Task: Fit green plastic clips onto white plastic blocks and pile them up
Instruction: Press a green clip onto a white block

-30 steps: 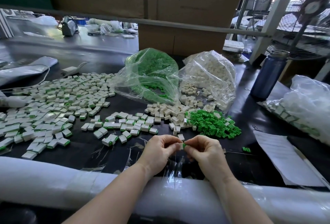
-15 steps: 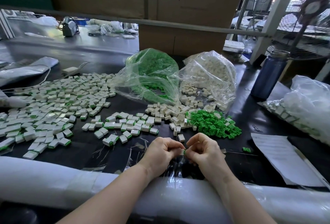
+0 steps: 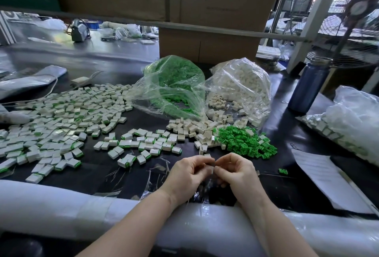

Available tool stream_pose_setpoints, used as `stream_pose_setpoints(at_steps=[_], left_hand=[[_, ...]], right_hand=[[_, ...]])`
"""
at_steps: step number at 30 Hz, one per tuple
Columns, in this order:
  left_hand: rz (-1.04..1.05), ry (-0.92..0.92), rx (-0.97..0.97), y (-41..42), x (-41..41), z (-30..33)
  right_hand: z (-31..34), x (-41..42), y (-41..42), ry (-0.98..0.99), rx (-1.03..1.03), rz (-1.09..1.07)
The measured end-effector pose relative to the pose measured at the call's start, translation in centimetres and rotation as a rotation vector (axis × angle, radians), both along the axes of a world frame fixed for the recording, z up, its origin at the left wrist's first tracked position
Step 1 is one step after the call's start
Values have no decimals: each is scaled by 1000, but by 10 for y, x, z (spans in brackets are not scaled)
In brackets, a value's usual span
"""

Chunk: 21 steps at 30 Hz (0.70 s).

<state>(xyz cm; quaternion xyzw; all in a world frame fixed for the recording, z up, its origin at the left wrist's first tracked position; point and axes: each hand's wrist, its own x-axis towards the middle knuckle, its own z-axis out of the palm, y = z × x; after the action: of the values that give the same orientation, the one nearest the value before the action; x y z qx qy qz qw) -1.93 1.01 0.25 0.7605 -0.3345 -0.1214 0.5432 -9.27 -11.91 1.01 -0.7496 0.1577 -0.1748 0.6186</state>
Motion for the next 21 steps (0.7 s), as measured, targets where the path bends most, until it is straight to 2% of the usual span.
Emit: stream_pose_setpoints(at_steps=[3, 8, 14, 21], left_hand=[[-31, -4, -14, 2, 0, 1], [45, 31, -54, 0, 2, 1], [31, 80, -1, 2, 6, 4], [21, 22, 89, 4, 4, 5]], right_hand=[[-1, 0, 0, 2, 76, -11], [0, -3, -1, -31, 161, 36], [-2, -2, 3, 8, 23, -7], [1, -3, 5, 94, -105, 30]])
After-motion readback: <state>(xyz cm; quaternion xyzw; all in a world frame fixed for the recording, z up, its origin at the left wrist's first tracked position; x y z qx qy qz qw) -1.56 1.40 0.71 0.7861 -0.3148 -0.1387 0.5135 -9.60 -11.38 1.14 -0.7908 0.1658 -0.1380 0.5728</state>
